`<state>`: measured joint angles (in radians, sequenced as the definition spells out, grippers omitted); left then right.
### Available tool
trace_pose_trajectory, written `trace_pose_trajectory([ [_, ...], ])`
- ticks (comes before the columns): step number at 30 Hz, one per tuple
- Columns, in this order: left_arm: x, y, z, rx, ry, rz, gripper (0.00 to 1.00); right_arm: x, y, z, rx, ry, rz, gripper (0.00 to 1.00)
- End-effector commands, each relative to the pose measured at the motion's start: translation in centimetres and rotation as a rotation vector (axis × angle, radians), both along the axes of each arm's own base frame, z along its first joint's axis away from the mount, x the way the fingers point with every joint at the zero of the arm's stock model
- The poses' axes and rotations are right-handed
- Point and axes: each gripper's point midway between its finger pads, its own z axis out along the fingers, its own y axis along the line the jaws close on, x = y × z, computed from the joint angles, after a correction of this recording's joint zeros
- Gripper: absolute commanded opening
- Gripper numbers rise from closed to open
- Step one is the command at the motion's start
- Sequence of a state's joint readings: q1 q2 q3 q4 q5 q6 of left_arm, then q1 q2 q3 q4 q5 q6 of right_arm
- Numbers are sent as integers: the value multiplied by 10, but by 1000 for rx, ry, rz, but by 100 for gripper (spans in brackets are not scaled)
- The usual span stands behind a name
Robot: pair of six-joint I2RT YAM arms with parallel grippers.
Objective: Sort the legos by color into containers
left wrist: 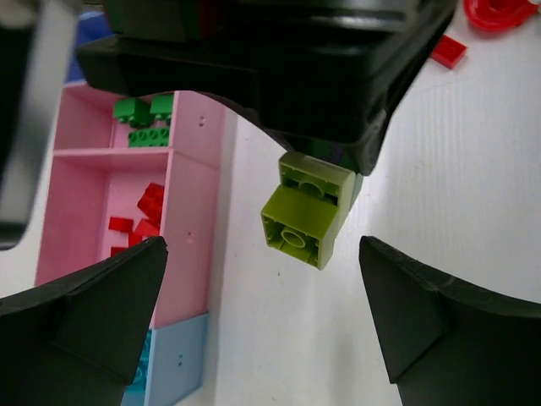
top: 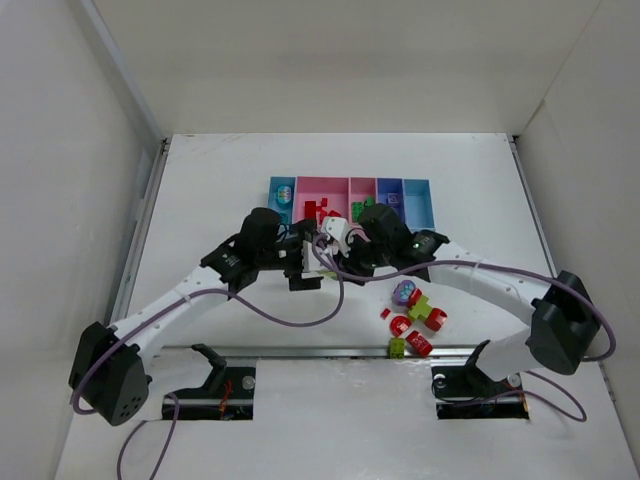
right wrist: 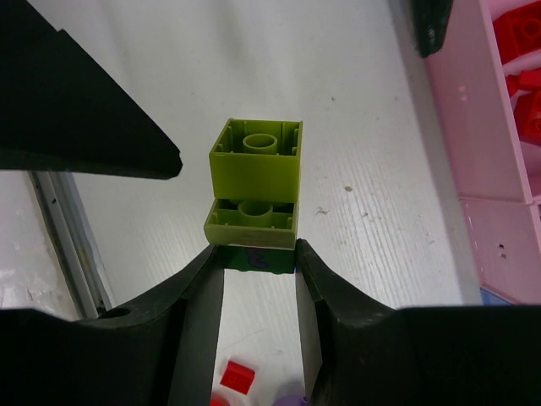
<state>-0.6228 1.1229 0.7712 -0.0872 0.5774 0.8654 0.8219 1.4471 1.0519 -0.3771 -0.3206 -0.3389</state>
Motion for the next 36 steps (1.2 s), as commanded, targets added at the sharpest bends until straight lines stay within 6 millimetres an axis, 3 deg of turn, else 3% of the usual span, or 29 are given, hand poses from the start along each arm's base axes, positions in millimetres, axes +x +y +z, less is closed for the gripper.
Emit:
trace_pose_trajectory([
  [1,-15,-11,12,2,-36,-151,94,-11,3,22,45,-62,72,0],
  [6,-39,-12,0,41,18,-307,84,-13,2,29,72,-79,67,0],
  [14,-41,-21,5,32,6,-388,63,-15,7,32,90,-86,84,0],
  [22,-42,-21,2,43,7,-411,19,-17,10,34,101,-86,87,0],
  [24,-41,-22,3,35,13,-401,0,-16,12,36,111,-87,82,0],
  [28,-34,-19,2,48,19,-345,0,-12,5,23,84,-75,15,0],
  [32,-12,-10,4,82,-18,-216,0,-3,-10,-6,34,2,-67,0],
  [36,-4,-6,5,86,-29,-158,0,7,-24,-16,54,75,-142,0],
])
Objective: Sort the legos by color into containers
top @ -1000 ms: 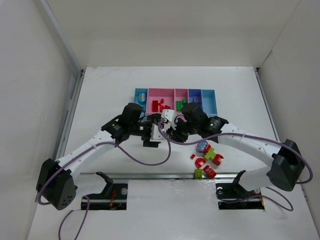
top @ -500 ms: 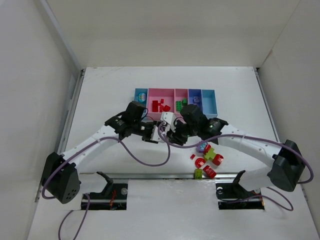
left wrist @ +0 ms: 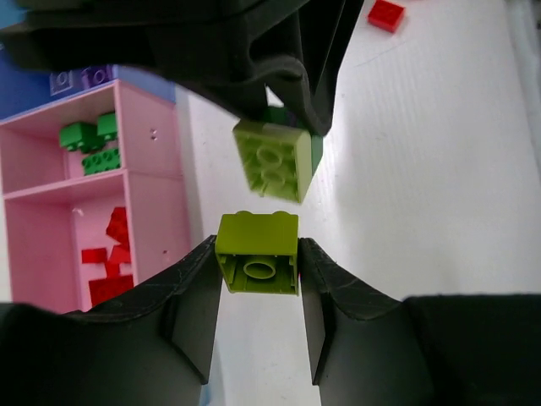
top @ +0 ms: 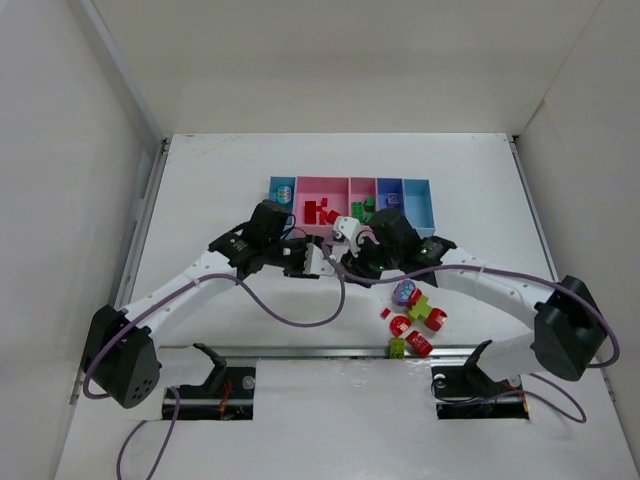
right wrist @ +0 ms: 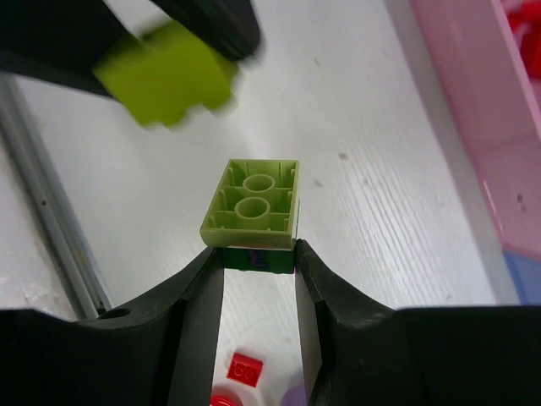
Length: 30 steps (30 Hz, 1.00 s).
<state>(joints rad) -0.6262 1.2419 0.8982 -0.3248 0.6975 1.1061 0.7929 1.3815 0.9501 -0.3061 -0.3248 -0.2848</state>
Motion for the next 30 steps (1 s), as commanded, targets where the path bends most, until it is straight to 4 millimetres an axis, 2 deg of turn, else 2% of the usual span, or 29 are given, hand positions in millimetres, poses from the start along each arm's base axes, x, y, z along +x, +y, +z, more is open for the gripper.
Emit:
trace_pose_trajectory([
  [1,13,0,22,-46,-60,68,0,9,-12,-14,21,75,-88,0],
  [4,13,-1,21,-60,-34,91,0,19,-18,-16,28,90,-135,0],
  [7,21,-7,32,-115,-17,148,0,27,-26,-19,34,121,-193,0],
  [10,40,-17,45,-202,-18,232,0,45,-41,-8,73,149,-341,0],
  [11,44,-21,48,-243,42,293,0,65,-59,0,90,132,-454,0],
  [12,57,-33,62,-309,30,318,0,74,-69,16,145,139,-541,0],
  [13,65,-39,68,-340,44,360,0,82,-81,24,173,136,-604,0],
  [14,72,-44,73,-373,65,389,0,97,-102,36,203,111,-695,0],
  [15,79,-55,65,-393,145,432,0,103,-112,58,248,67,-735,0],
  [16,91,-68,89,-466,125,442,0,108,-122,67,267,36,-777,0],
  [18,103,-86,99,-524,166,456,0,120,-149,86,283,-42,-895,0],
  [19,117,-97,88,-530,195,477,0,122,-159,103,313,-82,-932,0],
  [20,119,-116,108,-575,213,457,0,123,-168,108,316,-107,-966,0],
  [21,125,-126,109,-580,222,459,0,127,-185,114,309,-147,-1034,0],
  [22,135,-142,84,-545,262,467,0,126,-195,124,321,-183,-1069,0],
  [23,146,-159,108,-592,247,447,0,127,-201,130,328,-213,-1096,0],
  [24,149,-174,110,-608,284,444,0,128,-210,138,334,-242,-1132,0],
  [25,160,-183,109,-615,301,459,0,129,-220,145,335,-281,-1179,0],
  [26,180,-202,107,-625,319,465,0,130,-229,152,335,-319,-1198,0],
  [28,186,-226,106,-642,383,438,0,132,-240,158,320,-354,-1241,0],
  [29,195,-235,83,-621,409,452,4,132,-243,159,316,-360,-1254,0],
  [30,198,-242,96,-668,394,420,8,132,-245,159,305,-369,-1259,0],
])
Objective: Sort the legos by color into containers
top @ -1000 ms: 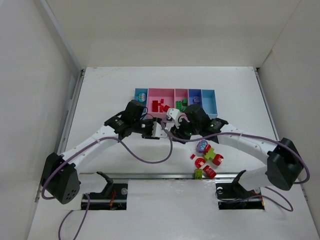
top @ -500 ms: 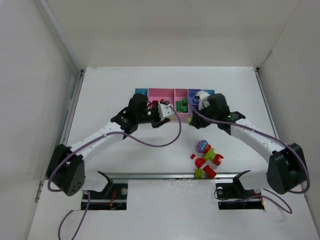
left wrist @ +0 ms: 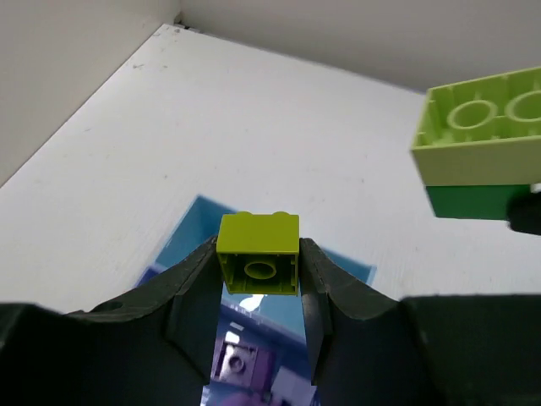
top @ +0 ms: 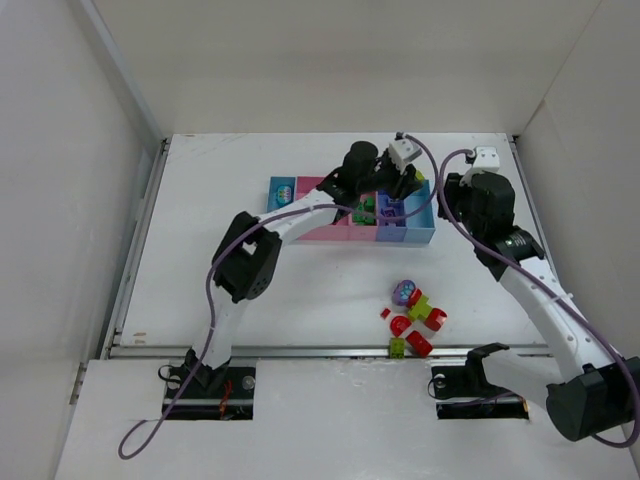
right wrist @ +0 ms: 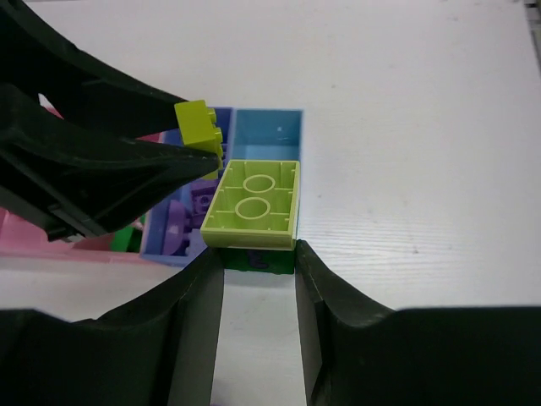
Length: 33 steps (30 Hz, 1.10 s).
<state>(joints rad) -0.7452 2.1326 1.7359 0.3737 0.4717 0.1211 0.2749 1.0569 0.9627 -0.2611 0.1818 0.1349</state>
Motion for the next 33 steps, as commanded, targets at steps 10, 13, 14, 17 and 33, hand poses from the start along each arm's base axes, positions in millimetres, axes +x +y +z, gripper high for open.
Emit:
trace_pose_trajectory([
  [10,11,-38,-22,-137,81,-37,42,4,-38,45,-106,-134,-130,0],
  [13,-5,-44,-26,-113,46,-122,72,3,-35,52,-112,-151,-103,0],
  [14,-17,-46,-30,-100,33,-193,79,3,-34,52,-135,-151,-87,0],
  [17,-34,-42,-11,-98,-46,-284,92,5,-26,53,-153,-152,-27,0],
  [33,-134,108,39,55,-183,-718,66,-98,128,62,-135,-433,1215,4],
])
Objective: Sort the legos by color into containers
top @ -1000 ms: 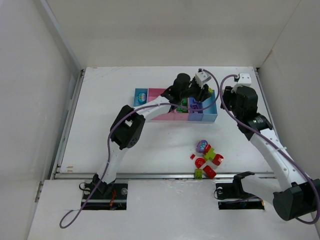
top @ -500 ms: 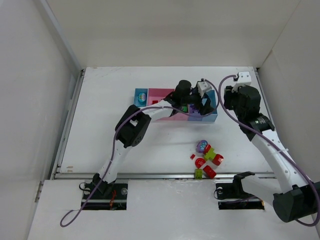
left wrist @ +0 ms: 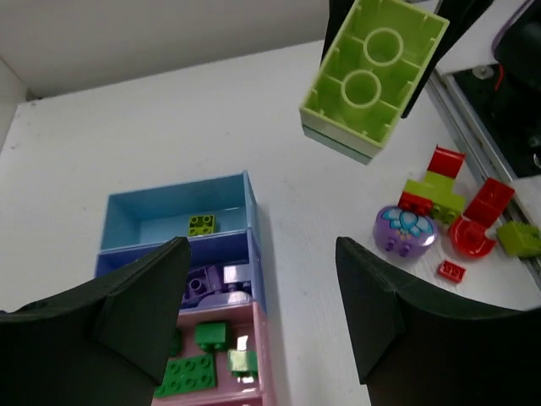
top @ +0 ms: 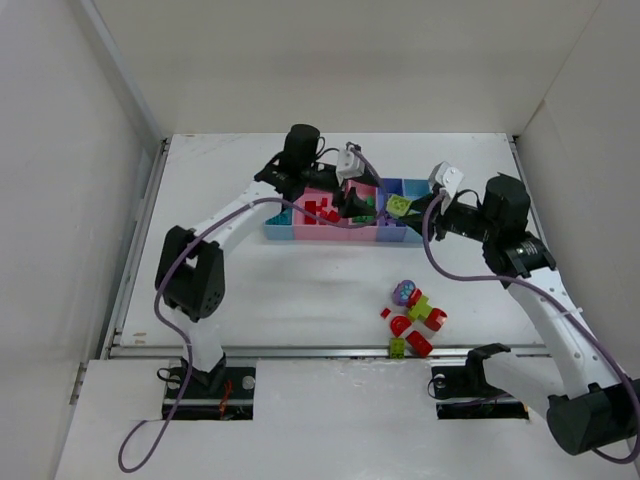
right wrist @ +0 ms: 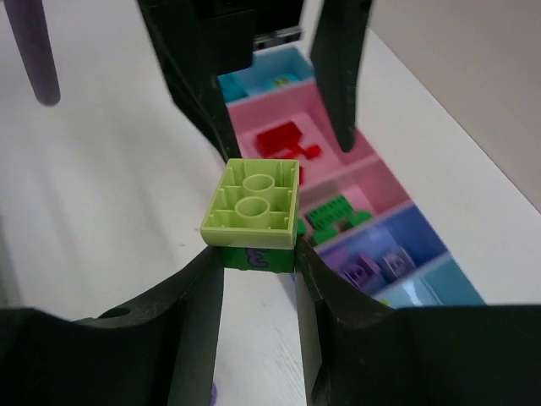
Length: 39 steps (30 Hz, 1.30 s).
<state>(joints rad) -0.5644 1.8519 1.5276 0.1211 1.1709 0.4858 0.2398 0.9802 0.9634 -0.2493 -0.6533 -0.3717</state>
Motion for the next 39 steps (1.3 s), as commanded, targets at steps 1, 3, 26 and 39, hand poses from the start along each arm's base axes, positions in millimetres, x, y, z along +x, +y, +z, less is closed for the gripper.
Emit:
trace_pose_trajectory([
  [1,-57,22,9,43,-68,-171,66,-39,36,28,67,-115,380,4],
  [3,-62,36,2,53,-59,-153,66,-51,45,31,99,-96,497,4],
  [26,-105,76,80,-136,-178,12,76,-54,88,91,179,-196,447,0],
  [39,-97,67,111,-250,-26,126,65,-62,102,89,190,-186,475,0],
])
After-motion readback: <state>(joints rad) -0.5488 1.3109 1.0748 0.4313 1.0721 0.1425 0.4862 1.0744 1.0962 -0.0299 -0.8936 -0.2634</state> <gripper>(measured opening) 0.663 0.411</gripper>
